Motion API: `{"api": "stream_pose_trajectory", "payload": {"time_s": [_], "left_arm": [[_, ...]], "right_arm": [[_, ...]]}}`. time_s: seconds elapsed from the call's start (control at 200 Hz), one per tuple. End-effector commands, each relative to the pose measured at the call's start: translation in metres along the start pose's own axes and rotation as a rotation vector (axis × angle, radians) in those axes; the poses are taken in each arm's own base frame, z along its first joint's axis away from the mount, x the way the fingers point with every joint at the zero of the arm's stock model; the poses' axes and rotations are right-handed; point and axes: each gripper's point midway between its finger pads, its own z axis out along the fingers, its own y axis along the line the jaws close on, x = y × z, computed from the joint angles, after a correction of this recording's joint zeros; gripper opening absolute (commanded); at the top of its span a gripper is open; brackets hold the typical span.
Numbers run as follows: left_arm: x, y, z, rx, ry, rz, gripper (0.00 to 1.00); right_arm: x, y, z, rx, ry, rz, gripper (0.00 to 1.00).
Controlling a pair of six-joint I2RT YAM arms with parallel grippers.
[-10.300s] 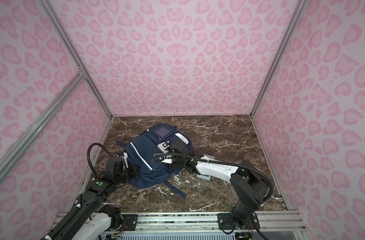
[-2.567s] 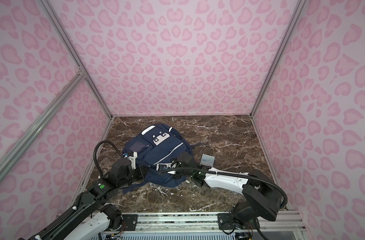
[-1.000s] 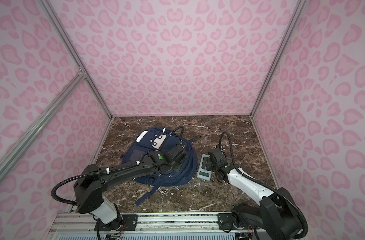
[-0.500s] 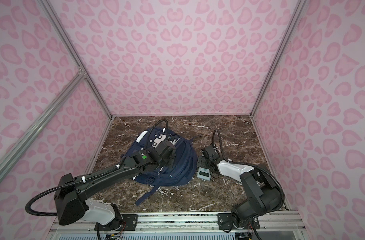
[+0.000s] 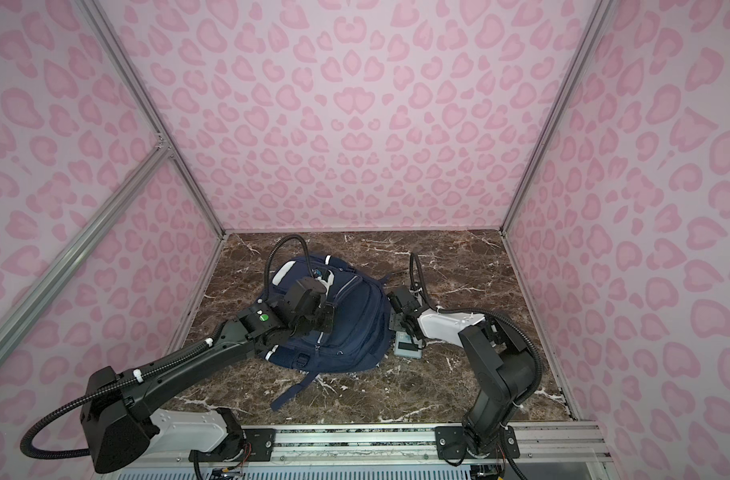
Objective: Pack the student bag
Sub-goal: 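Grasp the light-blue calculator with the right gripper while the left holds the bag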
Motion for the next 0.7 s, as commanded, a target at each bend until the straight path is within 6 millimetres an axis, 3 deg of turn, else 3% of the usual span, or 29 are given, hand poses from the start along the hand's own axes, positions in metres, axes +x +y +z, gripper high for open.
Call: {"api": "stream_pose_trajectory", "payload": {"time_s": [0.0, 0.135, 0.25, 0.495, 0.605, 0.695], "left_arm": [[-0.009, -0.008, -0.005, 0.077, -0.026, -0.048, 0.03], [-0.012, -0.008, -0.004, 0.157, -0.022, -0.119, 0.03], [-0.016, -0.01, -0.003, 0.234, -0.024, -0.174, 0.03], [-0.019, -0.003, -0.001, 0.21, -0.032, -0.181, 0.03], [-0.015, -0.003, 0.003, 0.211, -0.023, -0.189, 0.03], [-0.015, -0.006, 0.006, 0.227, -0.016, -0.198, 0.03]], "right_arm": [[0.06, -0.039, 0.0, 0.125, 0.226, -0.101, 0.82], [0.054, -0.027, -0.004, 0.008, 0.212, -0.057, 0.64], [0.033, -0.016, -0.025, -0.077, 0.137, -0.04, 0.61], [-0.006, 0.018, -0.084, -0.217, 0.017, -0.06, 0.57], [-0.018, 0.044, -0.103, -0.301, -0.01, -0.069, 0.57], [-0.024, 0.086, -0.121, -0.441, -0.033, -0.091, 0.57]]}}
